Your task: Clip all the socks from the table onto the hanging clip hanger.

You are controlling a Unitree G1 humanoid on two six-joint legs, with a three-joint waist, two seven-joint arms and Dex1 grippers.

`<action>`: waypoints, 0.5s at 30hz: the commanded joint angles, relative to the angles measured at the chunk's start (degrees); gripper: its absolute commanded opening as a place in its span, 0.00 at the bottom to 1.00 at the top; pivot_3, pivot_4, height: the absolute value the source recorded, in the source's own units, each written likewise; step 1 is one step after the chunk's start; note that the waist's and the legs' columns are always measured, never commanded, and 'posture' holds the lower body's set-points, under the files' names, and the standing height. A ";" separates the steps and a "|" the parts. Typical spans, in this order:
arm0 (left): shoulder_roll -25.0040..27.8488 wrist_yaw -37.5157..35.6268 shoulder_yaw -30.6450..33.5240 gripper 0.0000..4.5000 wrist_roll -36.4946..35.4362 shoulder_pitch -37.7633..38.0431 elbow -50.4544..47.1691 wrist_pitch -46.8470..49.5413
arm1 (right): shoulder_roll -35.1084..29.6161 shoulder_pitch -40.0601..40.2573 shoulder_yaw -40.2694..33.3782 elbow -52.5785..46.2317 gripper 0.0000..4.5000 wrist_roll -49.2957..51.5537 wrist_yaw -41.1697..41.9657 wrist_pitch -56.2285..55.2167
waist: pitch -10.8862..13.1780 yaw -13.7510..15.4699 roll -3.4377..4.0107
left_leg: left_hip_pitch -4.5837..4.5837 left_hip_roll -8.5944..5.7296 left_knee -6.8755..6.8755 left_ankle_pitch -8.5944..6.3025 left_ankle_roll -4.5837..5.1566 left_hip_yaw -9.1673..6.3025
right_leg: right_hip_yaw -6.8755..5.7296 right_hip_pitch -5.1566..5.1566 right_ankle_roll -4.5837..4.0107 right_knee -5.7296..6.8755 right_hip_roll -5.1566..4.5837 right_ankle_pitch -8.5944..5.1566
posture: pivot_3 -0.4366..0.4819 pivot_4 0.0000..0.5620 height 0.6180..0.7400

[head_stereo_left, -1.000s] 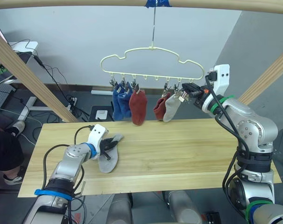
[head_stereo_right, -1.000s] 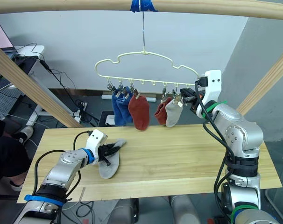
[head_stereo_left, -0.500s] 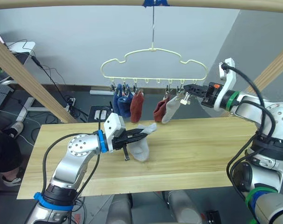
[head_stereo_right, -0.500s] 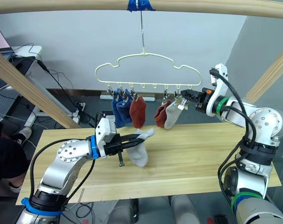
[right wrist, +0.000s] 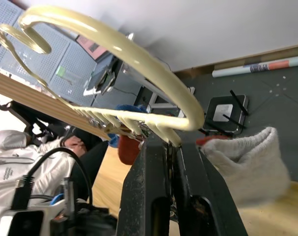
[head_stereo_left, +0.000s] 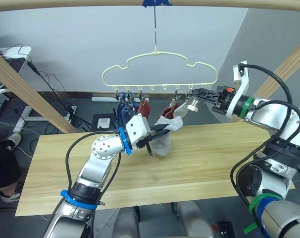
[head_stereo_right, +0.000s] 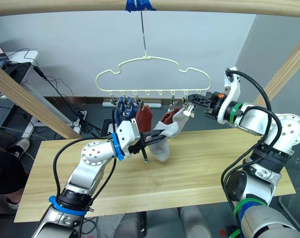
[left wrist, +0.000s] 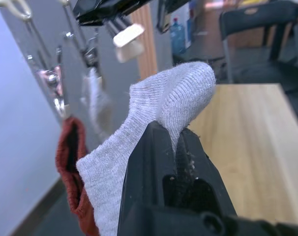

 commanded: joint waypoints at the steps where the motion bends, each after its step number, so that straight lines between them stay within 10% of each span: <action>1: -1.30 3.06 -0.68 0.00 2.53 -1.60 0.92 -3.39 | 0.24 -1.17 -1.12 -0.46 0.00 6.15 -4.18 0.44 | 0.00 -0.05 0.00 | 0.00 0.00 0.00 0.00 0.00 0.01 | 0.02 0.00 0.00 0.00 0.00 0.00 | 0.29 0.45 1.00; 15: -5.03 6.83 -2.70 0.00 5.99 -6.83 6.94 -6.64 | 0.20 0.80 1.12 1.27 0.00 21.26 -18.64 -3.77 | 0.00 -0.65 0.00 | -0.03 -0.01 0.01 0.00 0.00 0.00 | 0.01 0.00 0.02 -0.01 0.00 -0.01 | 0.27 0.46 1.00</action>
